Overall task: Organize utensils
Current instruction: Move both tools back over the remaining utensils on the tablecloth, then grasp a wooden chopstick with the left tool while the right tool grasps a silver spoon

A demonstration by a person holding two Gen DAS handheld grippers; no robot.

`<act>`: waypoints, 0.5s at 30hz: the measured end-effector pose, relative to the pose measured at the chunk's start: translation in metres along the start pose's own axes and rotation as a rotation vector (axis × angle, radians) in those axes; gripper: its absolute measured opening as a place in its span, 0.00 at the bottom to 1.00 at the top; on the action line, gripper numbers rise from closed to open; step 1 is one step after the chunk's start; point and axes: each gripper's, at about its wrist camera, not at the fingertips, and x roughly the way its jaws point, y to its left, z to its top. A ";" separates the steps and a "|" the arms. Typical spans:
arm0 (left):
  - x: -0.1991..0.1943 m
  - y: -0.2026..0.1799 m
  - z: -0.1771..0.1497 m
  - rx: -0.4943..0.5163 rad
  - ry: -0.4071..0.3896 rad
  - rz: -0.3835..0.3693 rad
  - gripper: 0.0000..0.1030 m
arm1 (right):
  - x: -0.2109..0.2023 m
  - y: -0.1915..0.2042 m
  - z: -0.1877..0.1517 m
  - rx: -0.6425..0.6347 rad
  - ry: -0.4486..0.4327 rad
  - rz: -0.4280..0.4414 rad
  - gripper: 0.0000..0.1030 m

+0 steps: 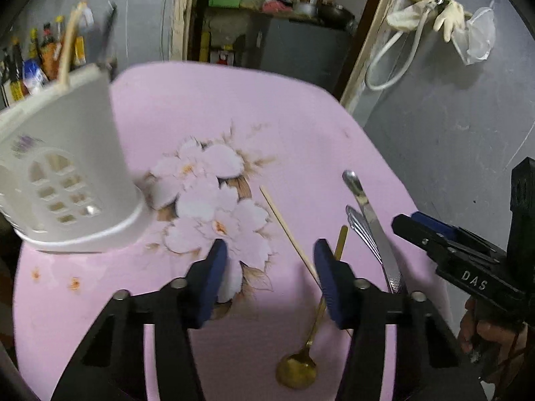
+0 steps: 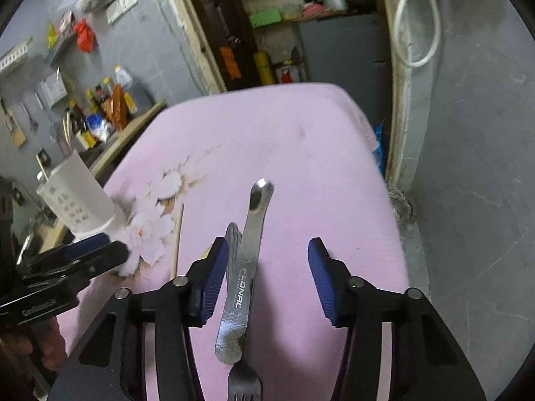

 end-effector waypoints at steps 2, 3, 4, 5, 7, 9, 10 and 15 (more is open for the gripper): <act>0.009 0.003 0.002 -0.023 0.027 -0.016 0.43 | 0.008 0.001 0.002 -0.026 0.019 0.007 0.42; 0.012 0.005 0.004 -0.036 0.037 -0.027 0.42 | 0.011 0.001 0.002 -0.037 0.031 0.003 0.41; 0.016 0.006 0.005 -0.046 0.046 -0.035 0.42 | 0.015 0.002 0.003 -0.047 0.040 -0.003 0.37; 0.019 0.007 0.007 -0.053 0.054 -0.041 0.41 | 0.018 0.002 0.004 -0.061 0.049 -0.008 0.36; 0.025 0.008 0.010 -0.057 0.070 -0.045 0.41 | 0.021 0.003 0.004 -0.078 0.054 -0.003 0.36; 0.031 0.008 0.013 -0.055 0.085 -0.044 0.36 | 0.024 0.006 0.005 -0.109 0.062 -0.011 0.35; 0.034 0.005 0.014 -0.054 0.093 -0.046 0.35 | 0.026 0.008 0.006 -0.120 0.066 -0.015 0.35; 0.048 -0.002 0.019 -0.029 0.134 -0.045 0.25 | 0.027 0.012 0.008 -0.166 0.079 -0.037 0.32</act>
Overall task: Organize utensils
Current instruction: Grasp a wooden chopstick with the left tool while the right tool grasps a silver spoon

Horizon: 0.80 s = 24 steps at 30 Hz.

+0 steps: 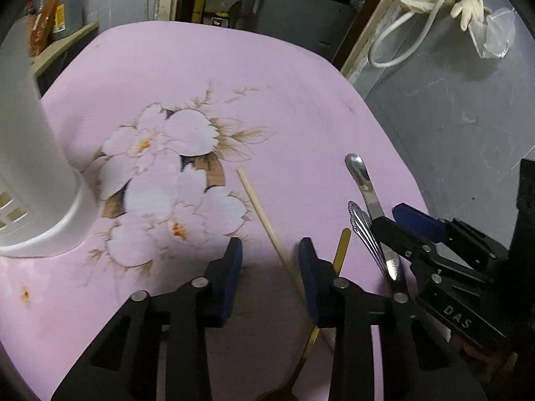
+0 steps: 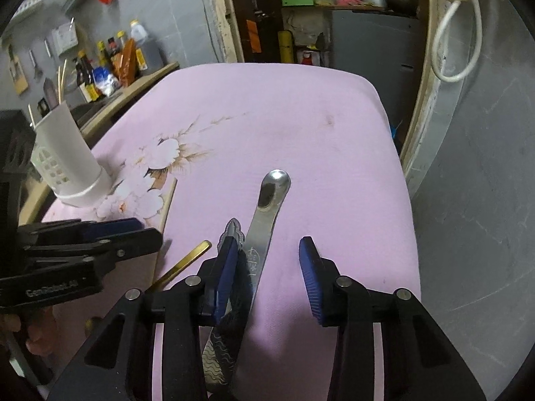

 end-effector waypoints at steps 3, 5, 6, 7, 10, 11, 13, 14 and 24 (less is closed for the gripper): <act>0.004 -0.003 -0.001 0.016 0.008 0.011 0.20 | -0.004 -0.006 -0.004 -0.012 0.012 -0.006 0.26; 0.006 -0.002 0.000 0.015 0.009 0.018 0.16 | -0.006 -0.009 -0.006 -0.022 0.016 -0.008 0.25; 0.006 -0.002 0.000 0.014 0.009 0.022 0.14 | -0.008 -0.009 -0.007 -0.031 0.017 -0.016 0.24; 0.006 -0.001 0.001 0.013 0.009 0.022 0.13 | -0.009 -0.009 -0.008 -0.041 0.016 -0.026 0.22; 0.008 0.001 0.002 0.001 0.015 0.019 0.10 | -0.013 -0.011 -0.011 -0.031 0.013 -0.042 0.19; 0.007 0.002 0.002 -0.003 0.018 0.018 0.10 | -0.013 -0.012 -0.011 -0.023 0.014 -0.042 0.19; 0.007 0.001 0.002 -0.008 0.024 0.015 0.10 | -0.010 -0.012 -0.008 -0.006 0.022 -0.042 0.19; 0.007 0.001 0.003 -0.011 0.027 0.011 0.10 | -0.008 -0.012 -0.006 -0.002 0.027 -0.043 0.20; 0.012 0.001 0.011 -0.032 0.035 -0.012 0.10 | 0.027 -0.016 0.024 0.040 0.081 -0.034 0.23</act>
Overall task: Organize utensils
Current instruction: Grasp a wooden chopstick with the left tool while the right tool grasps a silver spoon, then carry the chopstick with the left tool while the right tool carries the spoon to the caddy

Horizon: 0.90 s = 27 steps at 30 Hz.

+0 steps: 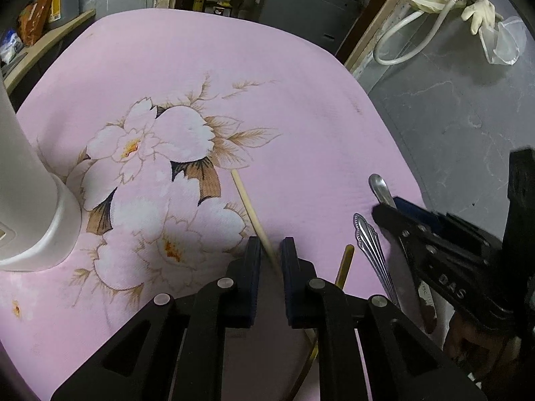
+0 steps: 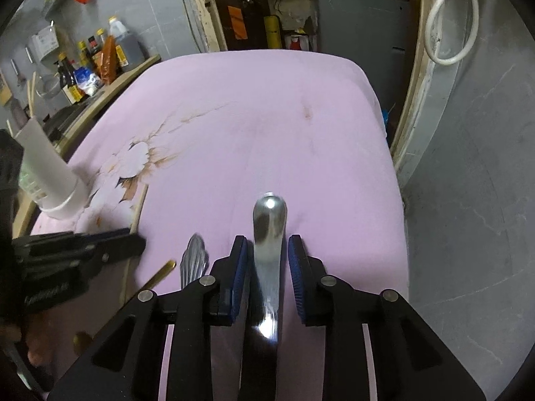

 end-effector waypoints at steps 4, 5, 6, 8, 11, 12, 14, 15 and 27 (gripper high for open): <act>0.002 -0.008 0.002 0.036 -0.004 0.028 0.09 | 0.002 0.007 0.004 -0.031 0.032 -0.035 0.23; 0.003 -0.009 0.001 0.038 -0.008 0.032 0.09 | 0.002 0.006 0.004 -0.028 0.039 -0.034 0.21; 0.003 -0.008 0.001 0.032 -0.012 0.030 0.08 | 0.001 0.005 0.005 -0.022 0.042 -0.035 0.19; 0.003 -0.006 0.001 0.010 -0.014 0.023 0.06 | 0.000 -0.001 0.005 0.013 0.039 -0.016 0.15; -0.006 0.001 -0.002 -0.027 -0.031 0.003 0.02 | -0.008 -0.009 0.002 0.045 0.005 0.034 0.15; -0.011 0.002 -0.004 -0.031 -0.047 0.001 0.02 | -0.013 -0.010 0.000 0.056 -0.012 0.053 0.15; -0.023 0.003 -0.007 -0.039 -0.085 -0.005 0.02 | -0.024 -0.013 -0.005 0.072 -0.055 0.093 0.15; -0.031 0.005 -0.009 -0.052 -0.113 -0.013 0.02 | -0.032 -0.013 -0.008 0.071 -0.084 0.103 0.15; -0.088 0.004 -0.023 -0.095 -0.328 0.013 0.02 | -0.073 0.004 -0.023 0.064 -0.306 0.147 0.15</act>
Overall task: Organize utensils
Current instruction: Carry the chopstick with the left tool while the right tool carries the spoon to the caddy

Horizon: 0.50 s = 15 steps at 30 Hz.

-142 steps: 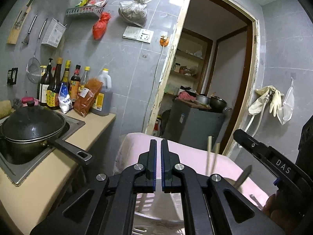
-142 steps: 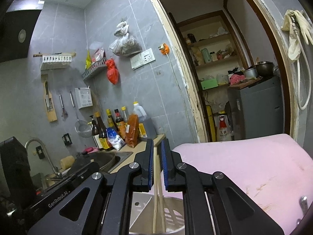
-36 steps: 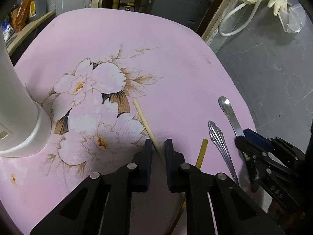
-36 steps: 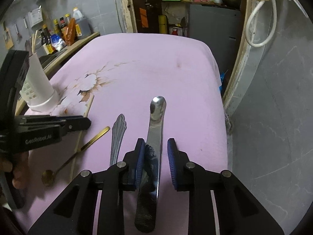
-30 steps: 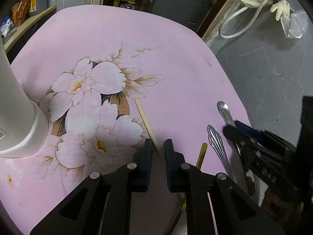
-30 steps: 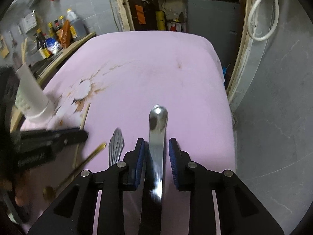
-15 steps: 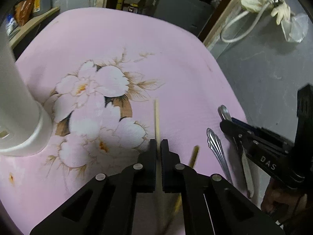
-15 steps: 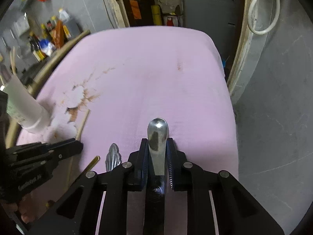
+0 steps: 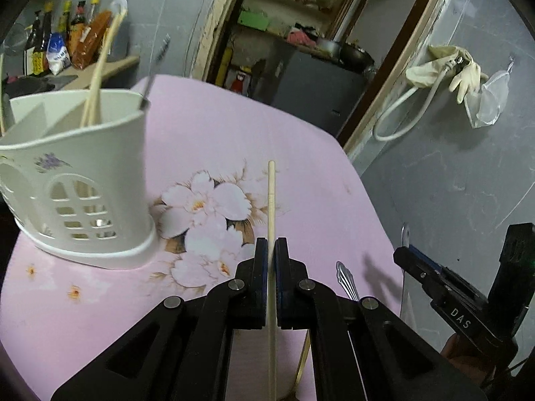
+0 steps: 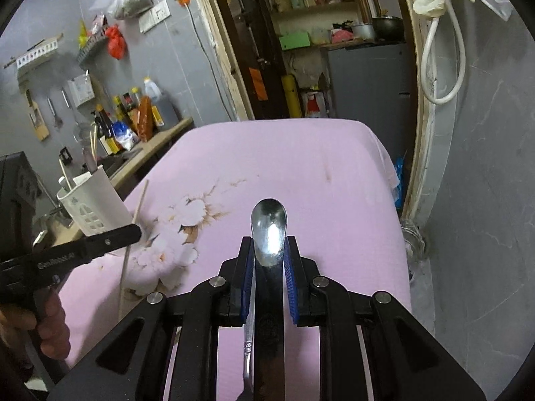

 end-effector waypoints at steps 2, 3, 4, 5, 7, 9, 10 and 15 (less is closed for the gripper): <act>-0.005 0.000 0.001 0.002 -0.009 0.000 0.02 | -0.002 0.002 0.001 0.003 -0.012 0.003 0.15; -0.007 0.000 0.001 0.002 -0.016 0.001 0.02 | -0.004 0.005 0.001 0.001 -0.023 0.007 0.15; -0.010 0.000 0.002 0.002 -0.025 0.000 0.02 | -0.007 0.006 0.003 -0.002 -0.032 0.009 0.15; -0.013 0.001 0.003 0.000 -0.034 -0.002 0.02 | -0.010 0.008 0.003 -0.004 -0.042 0.013 0.15; -0.016 0.000 0.006 -0.005 -0.054 -0.004 0.02 | -0.015 0.012 0.004 -0.011 -0.066 0.016 0.15; -0.021 -0.002 0.009 0.004 -0.080 0.001 0.02 | -0.018 0.015 0.006 -0.018 -0.085 0.019 0.15; -0.027 0.000 0.009 0.012 -0.090 0.005 0.02 | -0.019 0.017 0.006 -0.020 -0.091 0.018 0.14; -0.044 -0.006 0.014 0.059 -0.146 0.023 0.02 | -0.023 0.022 0.010 -0.011 -0.124 0.017 0.14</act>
